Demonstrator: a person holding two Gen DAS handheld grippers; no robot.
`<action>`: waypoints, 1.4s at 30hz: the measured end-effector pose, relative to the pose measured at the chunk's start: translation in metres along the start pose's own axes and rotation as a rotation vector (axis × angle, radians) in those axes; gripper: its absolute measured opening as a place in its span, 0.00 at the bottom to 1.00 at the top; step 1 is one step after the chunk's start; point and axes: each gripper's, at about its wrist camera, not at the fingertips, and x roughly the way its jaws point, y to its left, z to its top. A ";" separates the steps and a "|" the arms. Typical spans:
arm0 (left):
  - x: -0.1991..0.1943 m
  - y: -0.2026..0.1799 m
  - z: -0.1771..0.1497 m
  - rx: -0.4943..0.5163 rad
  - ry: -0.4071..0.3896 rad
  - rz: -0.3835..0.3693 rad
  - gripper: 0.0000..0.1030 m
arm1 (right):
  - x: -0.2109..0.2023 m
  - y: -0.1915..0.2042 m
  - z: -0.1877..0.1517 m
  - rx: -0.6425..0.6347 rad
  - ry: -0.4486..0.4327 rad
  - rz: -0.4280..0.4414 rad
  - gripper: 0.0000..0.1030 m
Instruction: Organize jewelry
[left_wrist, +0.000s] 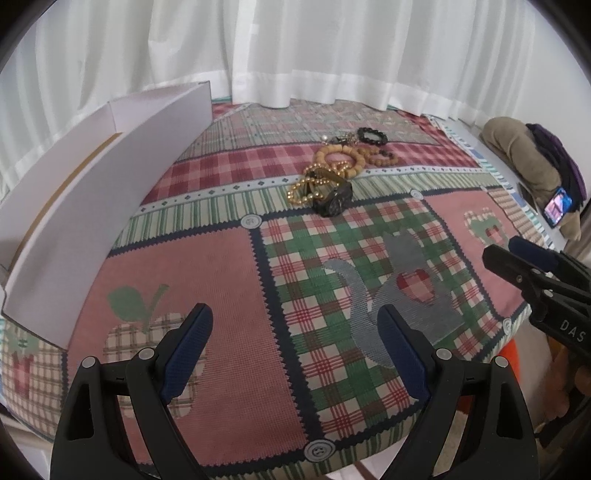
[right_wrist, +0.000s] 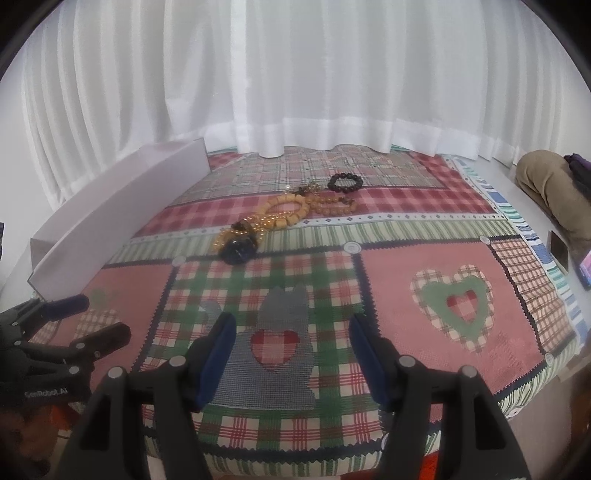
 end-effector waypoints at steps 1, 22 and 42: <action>0.003 0.000 0.001 -0.002 0.008 -0.005 0.89 | 0.002 -0.001 0.000 0.004 0.006 0.000 0.63; 0.070 -0.024 0.085 0.026 0.027 -0.075 0.88 | 0.018 -0.025 -0.006 0.064 0.045 0.020 0.63; 0.108 -0.056 0.103 0.230 -0.012 -0.026 0.59 | 0.036 -0.041 -0.002 0.144 0.093 0.094 0.63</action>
